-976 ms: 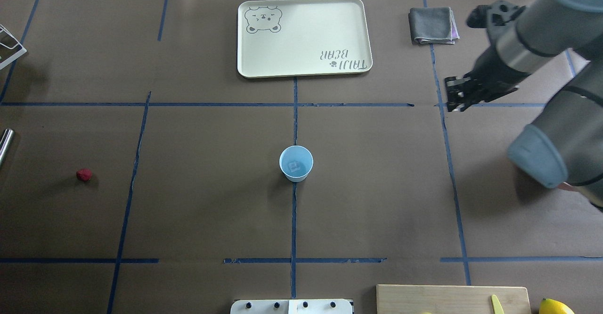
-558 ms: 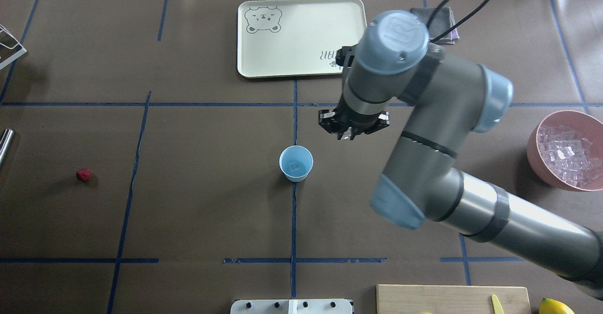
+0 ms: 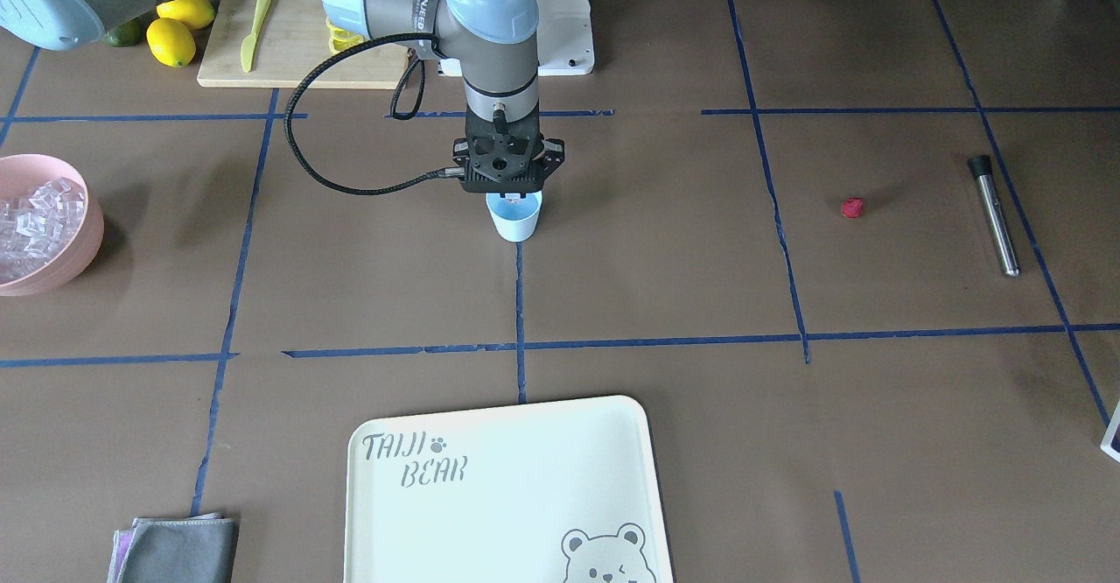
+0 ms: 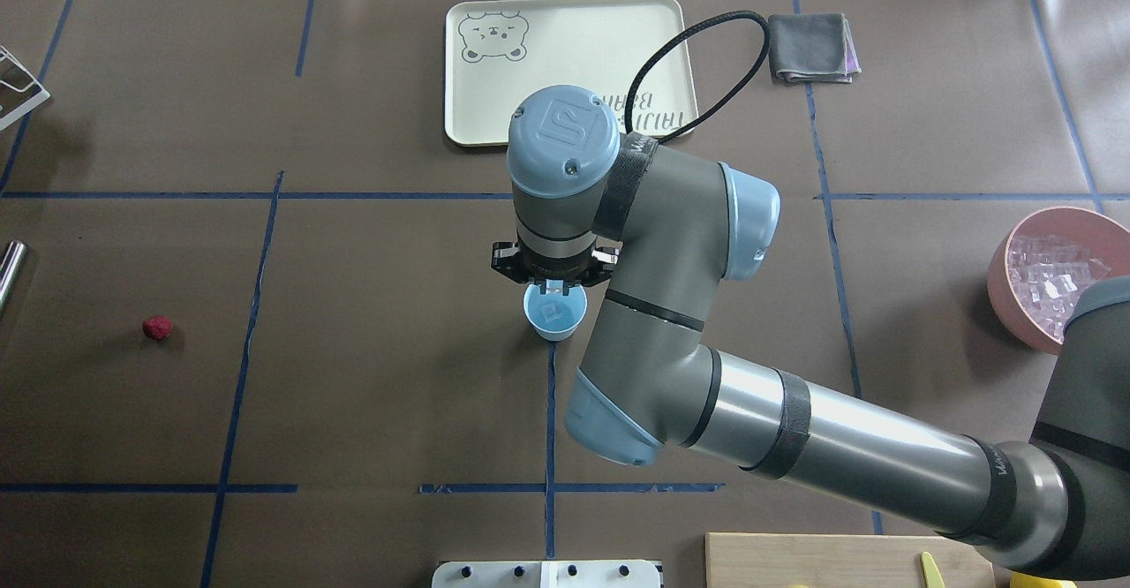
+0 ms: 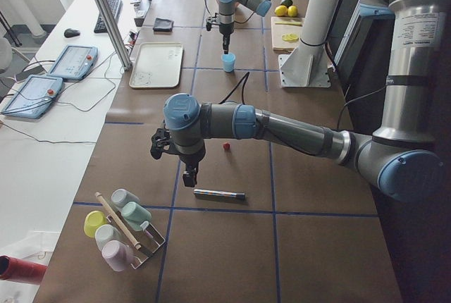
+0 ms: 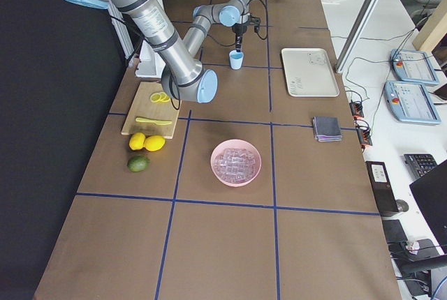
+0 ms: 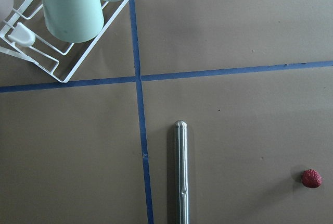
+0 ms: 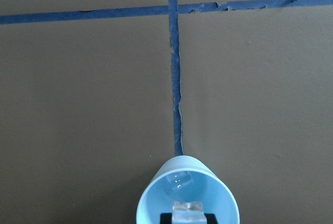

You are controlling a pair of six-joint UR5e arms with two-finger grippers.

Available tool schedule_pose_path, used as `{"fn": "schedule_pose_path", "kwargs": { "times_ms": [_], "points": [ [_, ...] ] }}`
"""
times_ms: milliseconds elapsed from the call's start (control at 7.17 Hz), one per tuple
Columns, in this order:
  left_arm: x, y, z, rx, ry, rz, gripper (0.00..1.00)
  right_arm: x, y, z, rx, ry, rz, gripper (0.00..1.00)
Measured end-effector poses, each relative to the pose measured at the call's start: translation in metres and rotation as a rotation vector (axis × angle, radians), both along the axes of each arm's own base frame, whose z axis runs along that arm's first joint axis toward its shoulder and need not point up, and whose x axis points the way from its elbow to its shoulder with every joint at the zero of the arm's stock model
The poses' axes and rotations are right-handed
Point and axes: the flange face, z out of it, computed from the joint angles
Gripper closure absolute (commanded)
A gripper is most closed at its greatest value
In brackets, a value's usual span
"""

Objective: Mash ice and strawberries in cup
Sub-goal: 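Carry the ice cube with the right gripper over the cup, then open the right gripper to drop the ice cube into the cup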

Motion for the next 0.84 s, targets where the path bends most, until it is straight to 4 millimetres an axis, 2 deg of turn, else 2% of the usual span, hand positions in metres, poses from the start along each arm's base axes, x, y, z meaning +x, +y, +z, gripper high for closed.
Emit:
{"fn": "schedule_pose_path", "kwargs": {
  "times_ms": [279, 418, 558, 836],
  "points": [
    [0.0000, -0.0003, 0.0013, -0.002, 0.000, 0.000, 0.00, -0.0029, 0.0010, 0.0006, -0.002, 0.002, -0.003, 0.96],
    [0.0000, -0.0003, 0.0016, -0.003, 0.000, 0.000, 0.00, -0.0032, 0.0012, 0.0002, -0.002, 0.002, -0.003, 0.90],
    [0.0000, -0.0003, 0.0017, -0.003, 0.000, 0.000, 0.00, -0.0032, 0.0015, -0.0001, -0.002, 0.001, -0.004, 0.90],
    [0.0001, -0.0004, 0.0028, -0.005, 0.001, 0.000, 0.00, -0.0021, 0.0024, -0.0025, 0.000, -0.004, -0.005, 0.78]
  ]
}}
